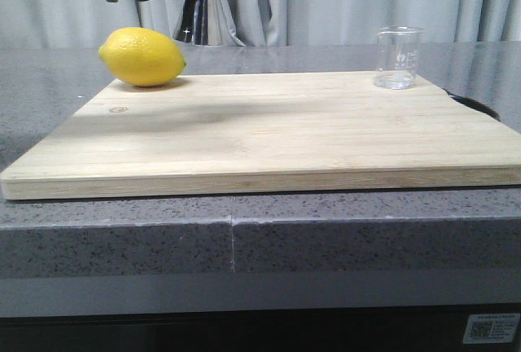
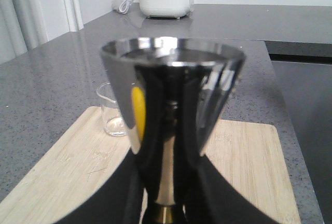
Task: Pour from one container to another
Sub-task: 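Lower the held steel jigger onto the board beside the lemon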
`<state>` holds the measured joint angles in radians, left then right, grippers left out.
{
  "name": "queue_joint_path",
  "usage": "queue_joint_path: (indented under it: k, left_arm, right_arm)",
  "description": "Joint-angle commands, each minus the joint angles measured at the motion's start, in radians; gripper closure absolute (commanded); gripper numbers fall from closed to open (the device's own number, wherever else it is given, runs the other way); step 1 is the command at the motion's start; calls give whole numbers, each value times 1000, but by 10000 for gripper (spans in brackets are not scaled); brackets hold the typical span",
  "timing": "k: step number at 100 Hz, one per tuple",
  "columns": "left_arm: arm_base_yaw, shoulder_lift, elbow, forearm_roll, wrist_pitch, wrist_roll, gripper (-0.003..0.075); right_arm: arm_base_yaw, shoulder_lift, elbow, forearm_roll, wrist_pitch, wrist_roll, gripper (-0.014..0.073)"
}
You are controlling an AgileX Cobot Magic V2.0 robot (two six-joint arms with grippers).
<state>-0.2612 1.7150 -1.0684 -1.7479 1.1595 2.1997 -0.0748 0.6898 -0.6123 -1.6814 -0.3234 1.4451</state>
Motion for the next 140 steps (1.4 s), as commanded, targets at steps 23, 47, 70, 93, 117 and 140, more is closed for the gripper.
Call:
queue_joint_path:
  k: [23, 47, 70, 93, 117, 140]
  left_arm:
    - [4, -45, -30, -103, 111, -46, 739]
    - [4, -45, -30, -103, 111, -39, 739]
    - [4, -39, -30, -103, 111, -18, 739]
    - [4, -3, -30, -103, 111, -7, 739]
    - [11, 2, -30, -103, 111, 37, 739]
    - [27, 11, -30, -103, 111, 42, 739]
  right_arm:
    - [-5, -5, -27, 24, -1, 4, 62]
    - [-5, -5, -27, 24, -1, 4, 62]
    - [-5, -5, -27, 24, -2, 4, 62]
    - [-5, -5, -27, 24, -2, 4, 62]
    - [-5, -5, -27, 24, -2, 4, 62]
    - [-5, -5, -27, 24, -3, 4, 62]
